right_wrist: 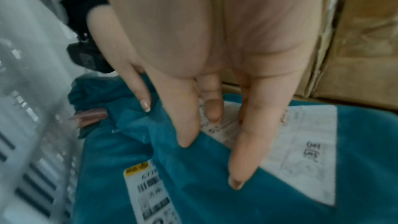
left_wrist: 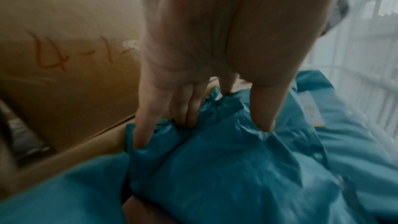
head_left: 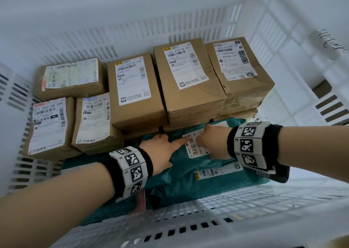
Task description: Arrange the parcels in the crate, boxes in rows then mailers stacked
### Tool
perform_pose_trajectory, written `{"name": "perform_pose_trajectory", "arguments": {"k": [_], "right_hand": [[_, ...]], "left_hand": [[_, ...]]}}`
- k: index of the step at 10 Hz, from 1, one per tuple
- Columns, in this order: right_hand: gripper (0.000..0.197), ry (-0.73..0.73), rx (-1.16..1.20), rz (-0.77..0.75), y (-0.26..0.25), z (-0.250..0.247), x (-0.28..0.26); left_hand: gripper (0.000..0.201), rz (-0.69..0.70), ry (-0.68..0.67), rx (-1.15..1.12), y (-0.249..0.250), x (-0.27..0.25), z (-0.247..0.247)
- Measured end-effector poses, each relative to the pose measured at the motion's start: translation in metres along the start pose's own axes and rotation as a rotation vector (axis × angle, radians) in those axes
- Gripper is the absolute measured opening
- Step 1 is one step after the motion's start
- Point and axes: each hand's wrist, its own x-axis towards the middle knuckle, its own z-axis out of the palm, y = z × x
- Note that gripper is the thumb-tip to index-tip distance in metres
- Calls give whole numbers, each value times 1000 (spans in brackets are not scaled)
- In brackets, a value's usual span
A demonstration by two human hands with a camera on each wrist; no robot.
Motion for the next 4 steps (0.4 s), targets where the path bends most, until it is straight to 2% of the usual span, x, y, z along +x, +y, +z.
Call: {"name": "perform_pose_trajectory", "arguments": {"k": [1, 2, 3, 4], "right_hand": [[36, 6, 4, -40, 1, -10, -4], [31, 41, -20, -77, -1, -18, -4], [28, 72, 8, -114, -6, -33, -11], [38, 157, 51, -146, -10, -50, -23]], "left_hand": [[76, 40, -59, -27, -7, -5, -19], [66, 35, -15, -61, -12, -14, -40], [54, 10, 112, -124, -13, -30, -63], [40, -40, 267, -144, -16, -41, -79]]}}
